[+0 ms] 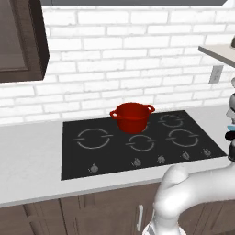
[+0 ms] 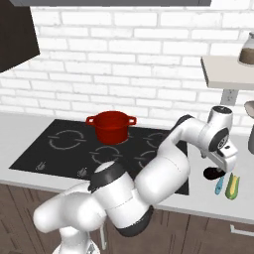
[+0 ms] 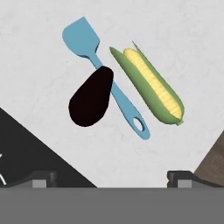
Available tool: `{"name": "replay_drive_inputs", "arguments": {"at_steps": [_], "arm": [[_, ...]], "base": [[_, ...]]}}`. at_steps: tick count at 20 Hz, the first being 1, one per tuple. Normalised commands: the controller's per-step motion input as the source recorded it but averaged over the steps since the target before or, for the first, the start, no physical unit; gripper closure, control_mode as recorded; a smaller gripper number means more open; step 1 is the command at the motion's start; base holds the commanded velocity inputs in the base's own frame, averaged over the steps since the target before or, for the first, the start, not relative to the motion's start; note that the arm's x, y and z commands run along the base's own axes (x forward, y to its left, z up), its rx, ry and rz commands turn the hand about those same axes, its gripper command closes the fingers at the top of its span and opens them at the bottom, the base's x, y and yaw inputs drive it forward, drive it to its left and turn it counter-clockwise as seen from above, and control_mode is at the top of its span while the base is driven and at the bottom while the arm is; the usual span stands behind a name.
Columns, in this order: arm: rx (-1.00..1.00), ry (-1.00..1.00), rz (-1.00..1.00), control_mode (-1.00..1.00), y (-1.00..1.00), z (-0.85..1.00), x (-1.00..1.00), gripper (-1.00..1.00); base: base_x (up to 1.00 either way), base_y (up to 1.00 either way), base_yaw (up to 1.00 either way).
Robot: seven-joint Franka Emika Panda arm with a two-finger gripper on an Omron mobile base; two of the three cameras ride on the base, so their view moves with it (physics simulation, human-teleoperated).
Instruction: Put the corn and avocado in the pot. Retrieve the spatula and lightly stir the vegetables in the pot.
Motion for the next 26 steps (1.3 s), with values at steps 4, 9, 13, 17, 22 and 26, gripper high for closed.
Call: {"name": "replay_drive_inputs", "arguments": {"at_steps": [4, 9, 13, 17, 22, 26], "arm": [[0.0, 0.0, 0.0, -1.0, 0.0, -0.23, 0.01, -1.0], [0.0, 0.0, -0.01, -1.0, 0.0, -0.19, 0.03, -1.0], [0.0, 0.0, 0.0, -1.0, 0.0, -0.12, 0.07, -1.0], [0.0, 0.0, 0.0, -1.0, 0.0, -0.02, 0.14, -1.0], [0.0, 0.0, -0.02, -1.0, 0.0, 0.0, 0.13, -1.0], [0.0, 0.0, -0.05, -1.0, -0.06, -0.13, 0.06, -1.0]], "base": [[0.0, 0.0, 0.0], [0.0, 0.0, 0.0], [0.0, 0.0, 0.0], [0.0, 0.0, 0.0], [0.0, 0.0, 0.0], [0.0, 0.0, 0.0]]}}
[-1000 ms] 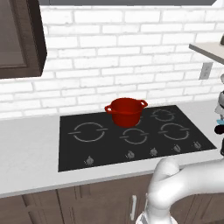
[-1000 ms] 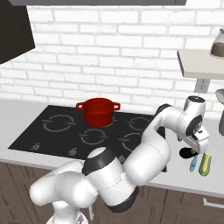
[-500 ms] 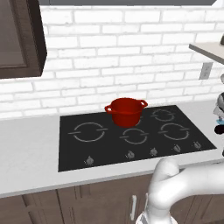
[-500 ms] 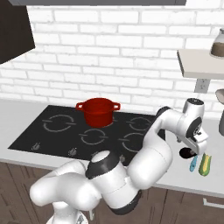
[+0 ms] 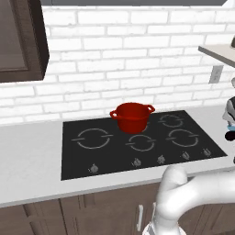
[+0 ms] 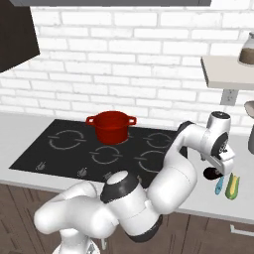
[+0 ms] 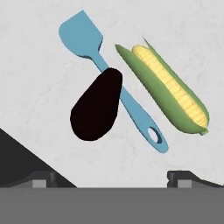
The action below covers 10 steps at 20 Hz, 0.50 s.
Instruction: Put the corn and avocado in the pot. Retrieve the spatula and lightly stir the vegetables in the pot.
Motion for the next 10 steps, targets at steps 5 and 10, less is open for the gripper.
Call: {"name": "replay_drive_inputs", "arguments": {"at_steps": [5, 10], "arm": [[0.0, 0.0, -0.05, -1.0, -0.06, -0.23, 0.01, -1.0], [0.0, 0.0, -0.04, -1.0, -0.03, -0.23, 0.21, -1.0]], "base": [[0.0, 0.0, 0.0], [0.0, 0.0, 0.0]]}}
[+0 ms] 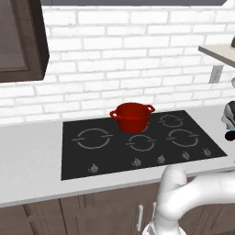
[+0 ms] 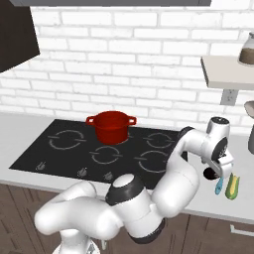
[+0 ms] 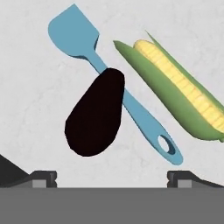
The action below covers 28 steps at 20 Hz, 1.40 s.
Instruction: Put the corn and avocado in the pot. Retrieve the spatula and lightly stir the vegetables in the pot.
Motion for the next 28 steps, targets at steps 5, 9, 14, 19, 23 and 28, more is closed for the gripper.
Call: {"name": "replay_drive_inputs", "arguments": {"at_steps": [5, 9, 14, 19, 23, 28], "arm": [[0.0, 0.0, -0.03, -1.0, -0.03, -0.17, 0.28, -1.0], [0.0, 0.0, -0.02, -1.0, -0.11, -0.11, 0.29, -1.0], [0.0, 0.0, -0.01, -1.0, -0.27, -0.05, 0.09, -1.0], [0.0, 0.0, 0.0, -1.0, -0.25, -0.02, 0.0, -1.0], [0.0, 0.0, 0.0, -1.0, -0.03, -0.1, 0.0, -1.0], [0.0, 0.0, -0.01, -1.0, 0.0, -0.15, 0.0, -1.0]], "base": [[0.0, 0.0, 0.0], [0.0, 0.0, 0.0], [0.0, 0.0, 0.0], [0.0, 0.0, 0.0], [0.0, 0.0, 0.0], [0.0, 0.0, 0.0]]}}
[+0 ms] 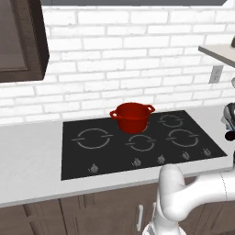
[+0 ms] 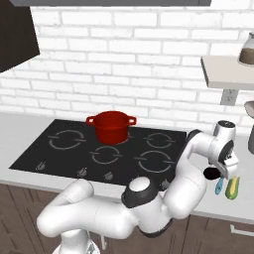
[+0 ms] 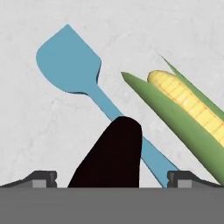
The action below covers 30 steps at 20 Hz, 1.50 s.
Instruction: Put the corn and avocado in the pot. Retrieve the spatula and lightly stir the vegetables in the pot.
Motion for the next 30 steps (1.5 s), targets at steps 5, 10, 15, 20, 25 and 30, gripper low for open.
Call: {"name": "replay_drive_inputs", "arguments": {"at_steps": [5, 10, 15, 20, 25, 30], "arm": [[0.0, 0.0, -0.02, -1.0, 0.0, -0.23, 0.0, -1.0], [0.0, 0.0, -0.01, -1.0, 0.0, -0.15, 0.03, -1.0], [0.0, 0.0, 0.0, -1.0, -0.01, 0.0, 0.0, 1.0], [0.0, 0.0, 0.0, -1.0, 0.0, 0.0, 0.01, 1.0], [0.0, 0.0, 0.0, -1.0, 0.02, 0.16, -0.01, 1.0], [-0.02, -0.04, 0.0, -1.0, 0.28, 0.49, -0.16, 1.0]], "base": [[0.0, 0.0, 0.0], [0.0, 0.0, 0.0], [0.0, 0.0, 0.0], [0.0, 0.0, 0.0], [0.0, 0.0, 0.0], [0.0, 0.0, 0.0]]}}
